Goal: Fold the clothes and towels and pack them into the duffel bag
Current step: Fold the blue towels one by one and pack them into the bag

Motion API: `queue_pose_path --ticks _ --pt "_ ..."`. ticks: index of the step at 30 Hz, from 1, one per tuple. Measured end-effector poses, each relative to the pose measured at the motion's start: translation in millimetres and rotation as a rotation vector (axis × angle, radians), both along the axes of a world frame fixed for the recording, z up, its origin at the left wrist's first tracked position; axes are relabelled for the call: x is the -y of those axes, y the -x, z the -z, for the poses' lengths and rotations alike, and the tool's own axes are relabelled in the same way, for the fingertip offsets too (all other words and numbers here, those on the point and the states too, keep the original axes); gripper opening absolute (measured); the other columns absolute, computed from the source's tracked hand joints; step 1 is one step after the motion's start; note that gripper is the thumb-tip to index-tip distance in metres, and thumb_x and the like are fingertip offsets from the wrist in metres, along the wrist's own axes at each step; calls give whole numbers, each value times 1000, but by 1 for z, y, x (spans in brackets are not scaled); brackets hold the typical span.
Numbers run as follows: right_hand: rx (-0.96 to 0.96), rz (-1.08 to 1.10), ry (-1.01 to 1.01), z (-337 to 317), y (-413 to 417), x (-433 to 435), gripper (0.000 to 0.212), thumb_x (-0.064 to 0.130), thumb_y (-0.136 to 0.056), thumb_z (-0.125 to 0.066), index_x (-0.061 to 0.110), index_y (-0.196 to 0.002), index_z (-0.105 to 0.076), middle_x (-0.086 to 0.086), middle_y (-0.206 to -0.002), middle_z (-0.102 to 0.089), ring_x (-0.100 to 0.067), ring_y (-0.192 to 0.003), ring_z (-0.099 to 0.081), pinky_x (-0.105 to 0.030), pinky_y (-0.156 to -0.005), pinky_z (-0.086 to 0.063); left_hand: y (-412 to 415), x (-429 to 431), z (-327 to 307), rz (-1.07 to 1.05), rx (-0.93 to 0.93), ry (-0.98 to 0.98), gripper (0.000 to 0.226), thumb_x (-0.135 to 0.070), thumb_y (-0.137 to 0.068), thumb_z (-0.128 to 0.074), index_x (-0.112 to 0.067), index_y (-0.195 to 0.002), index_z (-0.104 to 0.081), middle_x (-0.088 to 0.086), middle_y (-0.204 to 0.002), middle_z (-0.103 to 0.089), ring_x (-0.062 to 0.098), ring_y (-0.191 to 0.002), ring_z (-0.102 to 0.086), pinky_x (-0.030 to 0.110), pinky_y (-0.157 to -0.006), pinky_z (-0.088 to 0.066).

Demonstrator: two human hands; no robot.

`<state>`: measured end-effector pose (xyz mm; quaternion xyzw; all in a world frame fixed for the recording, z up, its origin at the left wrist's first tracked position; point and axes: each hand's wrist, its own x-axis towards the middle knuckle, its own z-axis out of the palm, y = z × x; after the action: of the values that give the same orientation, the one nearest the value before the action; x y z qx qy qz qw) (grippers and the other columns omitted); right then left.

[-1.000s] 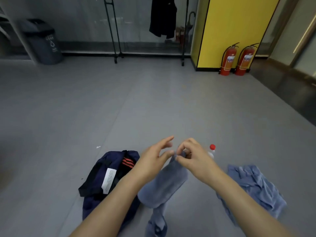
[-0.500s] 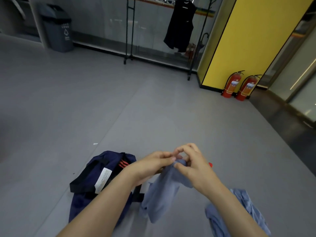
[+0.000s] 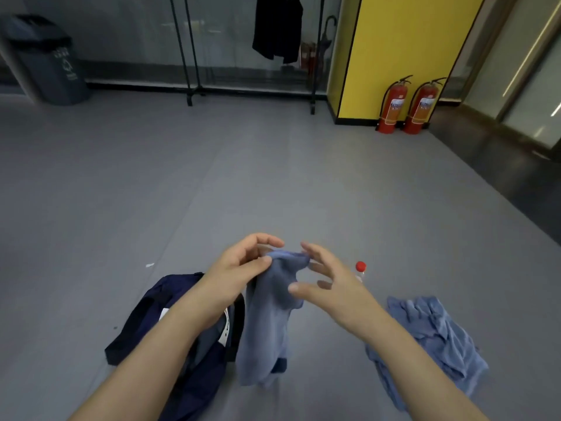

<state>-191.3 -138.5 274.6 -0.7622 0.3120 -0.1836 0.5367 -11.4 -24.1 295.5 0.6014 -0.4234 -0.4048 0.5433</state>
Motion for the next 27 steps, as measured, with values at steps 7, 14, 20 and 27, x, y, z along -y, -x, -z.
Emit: queue_pose_path --ticks 7,14,20,27 --pt "65 92 15 4 -28 -3 13 30 -83 -73 18 -88 -71 1 -83 -71 -5 -76 -63 -25 -71 -47 4 1 -3 -5 152 -81 30 2 -101 -45 -17 -109 -66 -2 -101 -73 -3 -77 -63 9 -63 -45" --pt "-33 62 280 8 -31 -3 23 46 -76 -56 26 -81 -66 14 -82 -72 -8 -79 -65 -39 -75 -53 3 2 3 40 405 -78 34 -9 -89 -59 -30 -114 -66 -5 -100 -72 20 -95 -66 44 -90 -53" --pt "-119 76 433 8 -27 6 27 38 -80 -66 33 -63 -46 14 -59 -53 -14 -65 -48 -26 -57 -34 4 7 7 61 400 7 26 -9 -92 -66 -32 -104 -71 -10 -97 -73 6 -94 -67 20 -84 -48" --pt "-175 50 452 6 -26 0 44 61 -78 -63 25 -65 -43 5 -56 -46 -17 -62 -44 -30 -55 -31 4 13 17 -73 324 25 5 -29 -90 -69 -30 -92 -72 -6 -87 -71 10 -83 -64 38 -82 -51"
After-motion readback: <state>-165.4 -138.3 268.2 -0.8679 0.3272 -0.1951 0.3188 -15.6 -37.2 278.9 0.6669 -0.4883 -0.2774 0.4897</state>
